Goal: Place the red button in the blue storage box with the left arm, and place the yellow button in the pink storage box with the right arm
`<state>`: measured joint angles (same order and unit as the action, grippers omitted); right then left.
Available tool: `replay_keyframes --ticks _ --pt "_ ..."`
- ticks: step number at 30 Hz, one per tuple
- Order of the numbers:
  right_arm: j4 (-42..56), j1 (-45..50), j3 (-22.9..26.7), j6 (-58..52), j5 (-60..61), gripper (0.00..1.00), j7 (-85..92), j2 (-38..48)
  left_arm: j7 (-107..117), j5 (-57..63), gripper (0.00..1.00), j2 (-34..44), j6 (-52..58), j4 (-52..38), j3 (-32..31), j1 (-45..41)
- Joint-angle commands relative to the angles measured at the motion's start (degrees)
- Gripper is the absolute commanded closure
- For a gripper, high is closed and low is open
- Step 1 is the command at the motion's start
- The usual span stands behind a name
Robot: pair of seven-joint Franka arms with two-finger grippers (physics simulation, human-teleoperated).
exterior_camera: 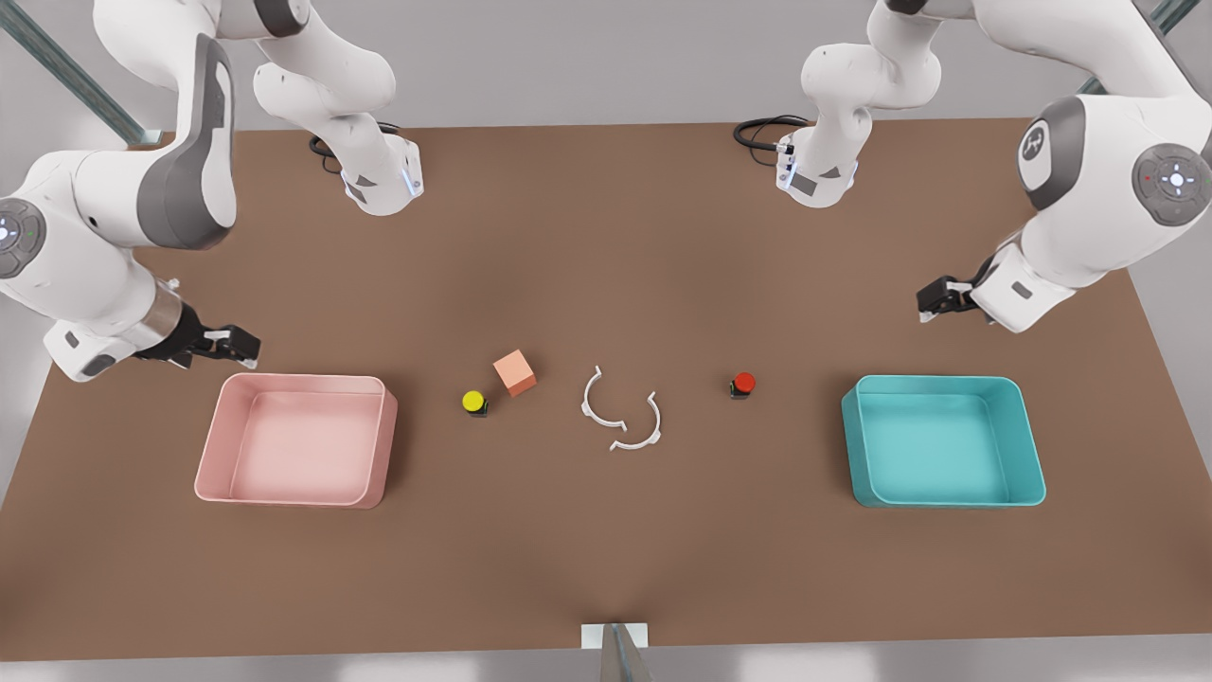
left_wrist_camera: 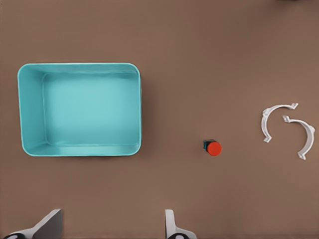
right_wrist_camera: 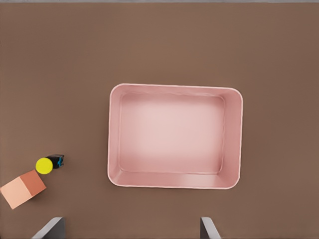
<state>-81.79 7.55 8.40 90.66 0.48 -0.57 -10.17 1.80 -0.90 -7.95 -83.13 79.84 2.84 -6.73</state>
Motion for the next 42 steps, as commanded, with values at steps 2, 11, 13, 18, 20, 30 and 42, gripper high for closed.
replay_keyframes --ticks 2,11,13,18,20,30,42 --pt "-0.2 -0.3 0.1 -1.2 2.4 0.0 -2.6 -0.5 3.1 0.2 0.0 -0.8 0.6 0.0 -0.2 -0.9" --pt "-1.3 0.9 -3.5 -1.5 3.2 0.0 -2.8 -10.1 31.8 -3.8 0.0 -0.3 -41.1 34.3 -0.3 -18.4" --pt "-1.3 1.0 -5.6 0.0 3.8 0.0 -3.0 -13.3 36.2 -3.8 0.0 -3.6 -52.1 38.1 -0.3 -20.2" --pt "-1.2 6.4 -6.1 7.2 5.8 0.0 -7.5 -21.6 38.5 -3.9 0.0 -8.0 -64.4 44.4 -0.3 -21.8" --pt "-1.1 10.4 -6.1 9.7 5.7 0.0 -13.2 -23.9 38.0 -3.9 0.0 -10.1 -65.1 44.5 -0.3 -21.8" --pt "-1.3 17.1 -6.0 25.0 5.7 0.0 -29.0 -32.9 37.8 -3.9 0.0 -18.0 -68.7 43.5 -0.2 -21.4" --pt "-22.0 20.3 -5.6 44.4 5.7 0.0 -33.8 -24.6 37.8 -3.8 0.39 -19.2 -68.7 43.4 -0.1 -21.3"
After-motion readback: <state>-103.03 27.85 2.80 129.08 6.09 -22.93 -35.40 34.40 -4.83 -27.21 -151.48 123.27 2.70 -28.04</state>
